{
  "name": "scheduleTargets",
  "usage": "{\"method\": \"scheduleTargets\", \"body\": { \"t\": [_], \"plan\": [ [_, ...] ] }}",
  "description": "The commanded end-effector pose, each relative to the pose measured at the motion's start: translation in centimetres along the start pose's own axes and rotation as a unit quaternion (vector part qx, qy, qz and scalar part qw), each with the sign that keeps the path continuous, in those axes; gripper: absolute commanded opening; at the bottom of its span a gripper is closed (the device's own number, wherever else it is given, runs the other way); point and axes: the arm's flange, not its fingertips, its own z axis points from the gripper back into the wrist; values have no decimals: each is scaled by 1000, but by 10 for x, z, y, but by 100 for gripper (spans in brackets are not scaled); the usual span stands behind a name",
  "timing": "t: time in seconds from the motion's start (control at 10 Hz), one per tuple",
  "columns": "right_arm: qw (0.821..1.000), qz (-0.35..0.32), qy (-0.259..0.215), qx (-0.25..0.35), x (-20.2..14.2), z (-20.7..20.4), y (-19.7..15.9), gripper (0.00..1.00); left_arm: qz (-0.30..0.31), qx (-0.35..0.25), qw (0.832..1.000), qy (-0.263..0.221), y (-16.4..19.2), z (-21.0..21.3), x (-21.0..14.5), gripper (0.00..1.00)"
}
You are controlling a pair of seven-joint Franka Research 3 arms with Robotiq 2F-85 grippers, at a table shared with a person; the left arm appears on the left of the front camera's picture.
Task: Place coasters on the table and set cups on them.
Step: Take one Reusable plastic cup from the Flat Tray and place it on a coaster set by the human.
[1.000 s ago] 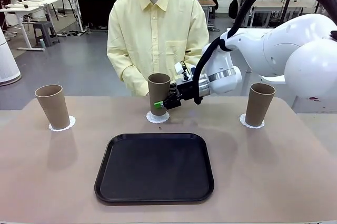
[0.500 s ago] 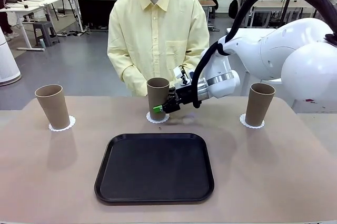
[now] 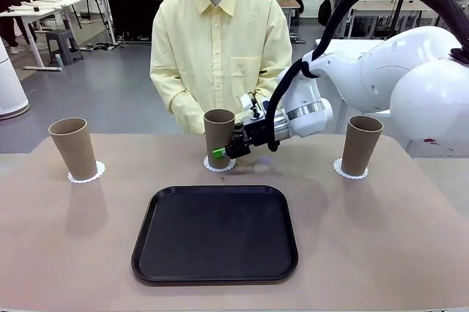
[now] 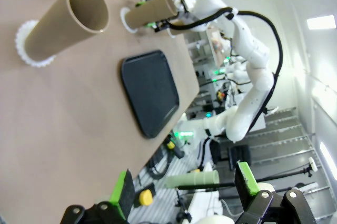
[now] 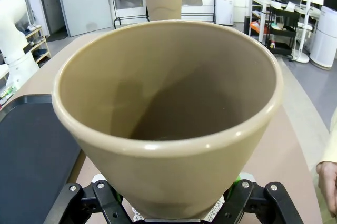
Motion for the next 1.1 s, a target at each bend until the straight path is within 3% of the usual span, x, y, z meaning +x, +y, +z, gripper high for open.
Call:
{"method": "scheduleTargets", "body": {
  "t": [0.0, 1.0],
  "plan": [
    [1000, -5, 16, 20, 4, 0, -11, 100, 3, -1, 1000, -1, -2, 1, 0, 100],
    [998, -29, 50, 15, 3, 13, -7, 100, 3, -1, 1000, -1, -2, 1, 0, 100]
  ]
}}
